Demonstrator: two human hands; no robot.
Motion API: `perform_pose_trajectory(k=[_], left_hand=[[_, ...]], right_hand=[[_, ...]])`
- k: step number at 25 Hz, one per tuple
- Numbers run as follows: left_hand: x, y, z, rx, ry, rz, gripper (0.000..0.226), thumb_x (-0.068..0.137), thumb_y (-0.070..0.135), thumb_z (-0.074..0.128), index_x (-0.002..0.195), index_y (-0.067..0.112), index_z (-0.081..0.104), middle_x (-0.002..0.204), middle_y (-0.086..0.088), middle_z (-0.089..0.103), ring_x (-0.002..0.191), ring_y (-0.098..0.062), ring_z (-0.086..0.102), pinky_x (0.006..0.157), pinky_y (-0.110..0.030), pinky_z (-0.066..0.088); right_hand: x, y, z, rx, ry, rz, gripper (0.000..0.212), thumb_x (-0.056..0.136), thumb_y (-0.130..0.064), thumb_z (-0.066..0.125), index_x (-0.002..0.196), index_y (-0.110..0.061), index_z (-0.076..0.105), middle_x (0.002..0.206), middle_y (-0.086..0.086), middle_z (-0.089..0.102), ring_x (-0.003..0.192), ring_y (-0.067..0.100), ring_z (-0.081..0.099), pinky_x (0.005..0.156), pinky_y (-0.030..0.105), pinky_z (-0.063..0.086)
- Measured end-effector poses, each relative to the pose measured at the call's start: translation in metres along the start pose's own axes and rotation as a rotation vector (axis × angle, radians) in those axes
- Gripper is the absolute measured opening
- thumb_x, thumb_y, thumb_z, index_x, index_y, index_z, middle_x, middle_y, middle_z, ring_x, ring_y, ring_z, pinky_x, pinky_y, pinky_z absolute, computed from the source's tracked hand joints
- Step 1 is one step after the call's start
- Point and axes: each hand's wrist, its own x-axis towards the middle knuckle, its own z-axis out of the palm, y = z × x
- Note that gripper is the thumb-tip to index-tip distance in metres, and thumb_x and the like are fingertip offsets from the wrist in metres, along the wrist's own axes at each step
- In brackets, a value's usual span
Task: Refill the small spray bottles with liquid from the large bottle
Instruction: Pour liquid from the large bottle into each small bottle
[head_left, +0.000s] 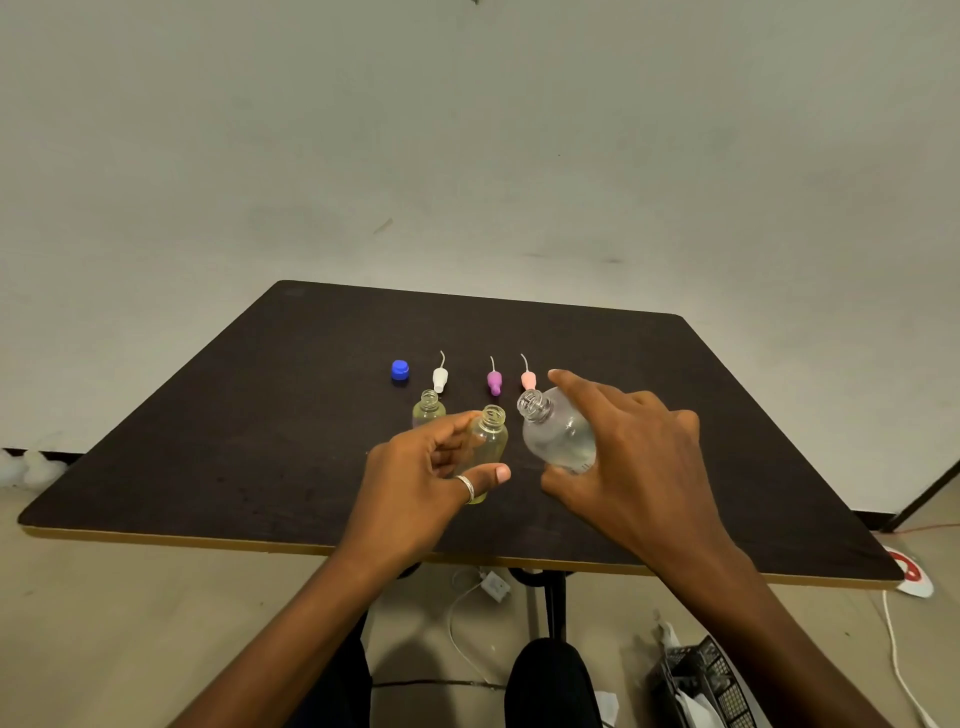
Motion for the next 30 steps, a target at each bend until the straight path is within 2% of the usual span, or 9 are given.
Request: perform_pose_trajectory(k=[6, 13, 18, 24, 30], left_hand=[[-0.0034, -0.0005, -0.0055, -0.007, -0.010, -0.002, 0.054, 0.073, 0.021, 0.084, 0.122, 0.031, 0.065, 0.095, 0.029, 0.067, 0.090, 0.016, 0.063, 0.075, -0.001, 0.046], [-0.0039, 0.0021, -0.0052, 0.046, -0.021, 0.007, 0.056, 0.072, 0.029, 0.083, 0.120, 0.043, 0.059, 0.094, 0.037, 0.061, 0.094, 0.020, 0.060, 0.078, -0.003, 0.047], [-0.0031, 0.0020, -0.0025, 0.049, -0.017, 0.021, 0.058, 0.072, 0.027, 0.084, 0.125, 0.033, 0.064, 0.099, 0.030, 0.066, 0.096, 0.014, 0.063, 0.084, -0.007, 0.050], [-0.0034, -0.0016, -0.0033, 0.054, -0.035, 0.013, 0.061, 0.072, 0.030, 0.084, 0.129, 0.031, 0.063, 0.112, 0.019, 0.070, 0.100, 0.011, 0.064, 0.090, -0.017, 0.053], [-0.0049, -0.0003, -0.0037, 0.018, -0.036, 0.011, 0.058, 0.072, 0.025, 0.084, 0.127, 0.029, 0.064, 0.107, 0.020, 0.070, 0.096, 0.012, 0.064, 0.088, -0.014, 0.053]], right_hand=[[-0.0016, -0.0025, 0.0006, -0.059, -0.006, -0.005, 0.085, 0.061, -0.056, 0.082, 0.136, -0.027, 0.053, 0.120, -0.001, 0.068, 0.098, 0.027, 0.066, 0.076, 0.043, 0.044], [-0.0028, -0.0080, 0.0046, -0.119, 0.001, -0.030, 0.084, 0.059, -0.057, 0.081, 0.133, -0.028, 0.054, 0.121, -0.002, 0.068, 0.096, 0.027, 0.066, 0.074, 0.042, 0.044], [-0.0031, -0.0071, 0.0047, -0.152, 0.030, -0.033, 0.087, 0.054, -0.056, 0.085, 0.131, -0.026, 0.056, 0.116, 0.001, 0.070, 0.092, 0.028, 0.067, 0.073, 0.042, 0.046], [-0.0030, -0.0064, 0.0049, -0.196, 0.025, -0.033, 0.090, 0.052, -0.056, 0.086, 0.131, -0.027, 0.056, 0.116, 0.001, 0.070, 0.093, 0.028, 0.067, 0.072, 0.042, 0.046], [-0.0031, -0.0079, 0.0071, -0.219, 0.033, -0.043, 0.089, 0.052, -0.056, 0.085, 0.131, -0.027, 0.056, 0.116, 0.001, 0.070, 0.092, 0.028, 0.067, 0.072, 0.042, 0.047]])
